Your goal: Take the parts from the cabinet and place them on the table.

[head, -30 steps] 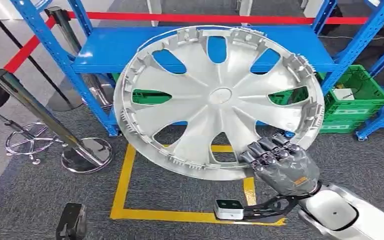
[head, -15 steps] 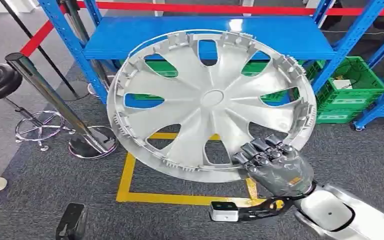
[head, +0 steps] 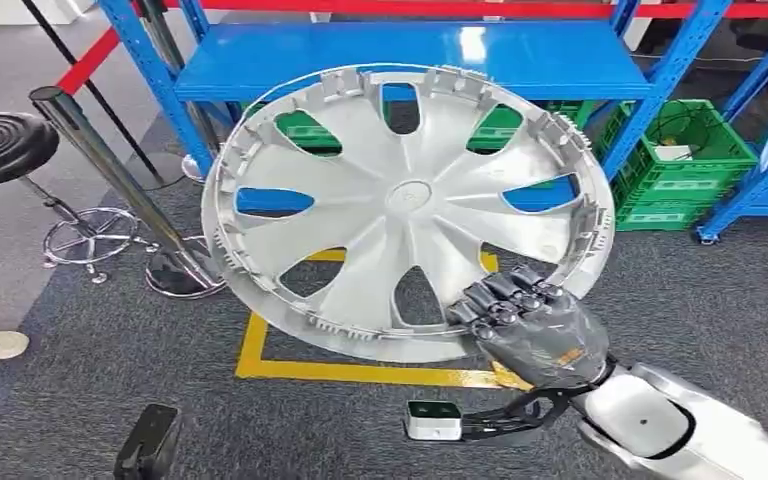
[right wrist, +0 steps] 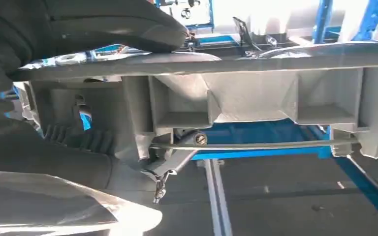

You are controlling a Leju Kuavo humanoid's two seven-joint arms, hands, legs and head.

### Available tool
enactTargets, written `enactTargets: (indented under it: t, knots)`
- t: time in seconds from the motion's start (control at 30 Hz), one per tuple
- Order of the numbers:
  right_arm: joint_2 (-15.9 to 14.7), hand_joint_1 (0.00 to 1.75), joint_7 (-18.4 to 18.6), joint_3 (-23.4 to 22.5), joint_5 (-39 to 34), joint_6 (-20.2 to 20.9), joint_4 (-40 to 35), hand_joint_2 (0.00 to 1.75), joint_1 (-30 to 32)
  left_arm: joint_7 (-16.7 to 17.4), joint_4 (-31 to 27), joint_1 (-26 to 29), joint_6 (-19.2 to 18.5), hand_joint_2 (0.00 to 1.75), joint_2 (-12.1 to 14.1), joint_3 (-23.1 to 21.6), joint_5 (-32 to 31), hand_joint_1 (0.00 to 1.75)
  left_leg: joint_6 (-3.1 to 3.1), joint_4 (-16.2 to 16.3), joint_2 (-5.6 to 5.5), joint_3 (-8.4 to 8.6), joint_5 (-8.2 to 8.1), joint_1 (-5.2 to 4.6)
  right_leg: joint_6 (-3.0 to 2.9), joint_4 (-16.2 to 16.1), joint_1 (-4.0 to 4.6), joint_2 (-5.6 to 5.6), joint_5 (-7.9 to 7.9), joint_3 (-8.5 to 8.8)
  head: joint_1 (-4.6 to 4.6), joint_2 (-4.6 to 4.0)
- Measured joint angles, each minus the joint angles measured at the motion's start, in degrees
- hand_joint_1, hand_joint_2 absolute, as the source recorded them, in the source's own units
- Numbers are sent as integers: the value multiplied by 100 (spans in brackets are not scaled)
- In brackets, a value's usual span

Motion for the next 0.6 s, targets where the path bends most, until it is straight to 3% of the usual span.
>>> enactTargets:
  t: [0.1,0.13,0.17,0.23,0.27,0.3,0.33,0.37,0.43,0.47,0.5,0.6]
  knots:
    - [26,175,35,61,0,0,24,175,-72,96,0,-8,-46,0,7,16,-188,0,76,-35,2,-120,105,-46,121,-68,-42,-10,137,-49,-9,0]
    - [26,175,53,85,0,0,31,175,-77,105,0,-7,-70,0,2,20,-248,0,115,-108,24,-122,202,5,150,-24,-49,9,75,-88,-11,0]
    - [26,175,57,107,0,2,46,175,-88,120,0,-19,-105,0,0,26,-311,0,159,-115,25,-173,253,0,167,106,-46,29,-149,-197,7,0]
    - [35,175,59,140,0,2,55,175,-112,144,0,-27,-140,0,-11,50,-399,0,191,-109,26,-311,358,-7,199,924,-60,42,-749,-459,24,0]
    - [48,175,59,169,0,2,59,175,-112,149,0,-26,-160,0,-15,66,-447,0,195,-104,26,-386,409,-13,215,1367,-60,42,-943,-595,22,0]
    - [50,175,57,190,0,4,70,175,-113,153,0,-22,-183,0,-17,96,-501,0,193,-101,26,-449,456,-16,229,1635,-59,41,-978,-650,26,0]
    - [53,175,59,206,0,4,83,175,-115,153,0,-16,-208,0,-26,129,-547,0,185,-101,26,-500,495,-18,234,1654,-59,42,-884,-598,24,0]
    - [57,175,59,232,0,7,103,175,-119,155,0,-14,-230,0,-37,149,-615,0,174,-99,23,-551,536,-18,227,1404,-59,41,-680,-378,22,0]
    - [79,175,57,254,0,7,120,175,-145,153,0,-14,-280,0,-50,155,-707,0,139,-90,16,-597,587,-18,187,386,-58,40,-355,290,24,0]
    - [88,175,59,254,-2,7,133,175,-173,153,0,-13,-310,0,-52,158,-755,0,113,-83,17,-619,604,-21,157,-102,-52,39,-433,565,24,0]
    - [101,175,59,256,0,4,138,175,-189,151,0,-23,-326,0,-52,160,-785,0,82,-68,25,-652,635,-43,145,-257,-29,46,-453,719,13,0]
    - [123,175,68,276,0,4,149,175,-217,140,-2,-6,-343,0,-61,162,-820,0,-12,-79,24,-676,737,-22,82,-231,-6,50,-397,645,22,0]
